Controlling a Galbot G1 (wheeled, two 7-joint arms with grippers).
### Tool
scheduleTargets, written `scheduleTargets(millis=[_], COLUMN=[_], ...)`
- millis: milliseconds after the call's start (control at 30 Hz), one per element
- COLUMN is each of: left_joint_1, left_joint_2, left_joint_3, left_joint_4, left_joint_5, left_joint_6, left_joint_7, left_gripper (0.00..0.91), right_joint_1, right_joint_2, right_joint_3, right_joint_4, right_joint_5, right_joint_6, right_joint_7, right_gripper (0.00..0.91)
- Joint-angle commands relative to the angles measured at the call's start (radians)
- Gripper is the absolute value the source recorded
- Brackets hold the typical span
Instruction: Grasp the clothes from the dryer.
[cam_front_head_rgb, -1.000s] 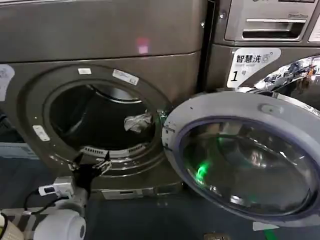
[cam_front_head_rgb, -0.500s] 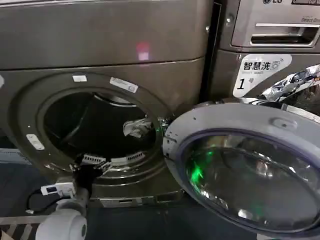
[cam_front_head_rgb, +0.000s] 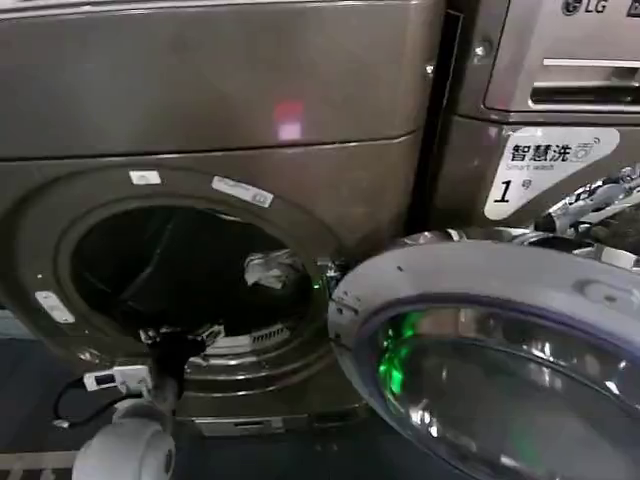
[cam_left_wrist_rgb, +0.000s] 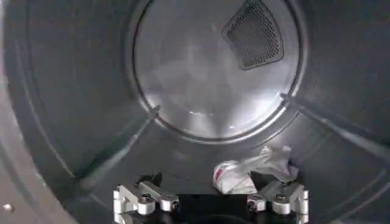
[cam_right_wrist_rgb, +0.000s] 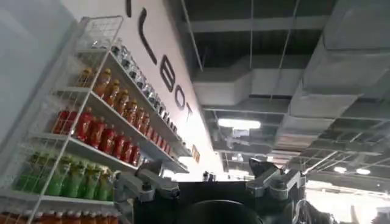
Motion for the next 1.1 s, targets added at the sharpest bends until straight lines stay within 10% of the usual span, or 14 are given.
scheduleTargets(millis=[33,1100], left_joint_1=[-0.011,-0.572], left_joint_2=[0.002,-0.011], left_joint_3=[0.001,0.017], left_joint_4=[0.012,0.707], left_joint_5=[0.002,0.012], left_joint_6=[0.049,-0.068], left_joint_7=[0.001,0.034], left_gripper=[0.907,0.907], right_joint_1=[-0.001,-0.014], right_joint_2=[0.001,-0.001], right_joint_3=[0.002,0.003], right_joint_4=[0.002,0.007], right_joint_5=[0.000,0.025], right_joint_6=[0.007,0.028], right_joint_7=[0.007,-0.004], right_gripper=[0.907,0.907])
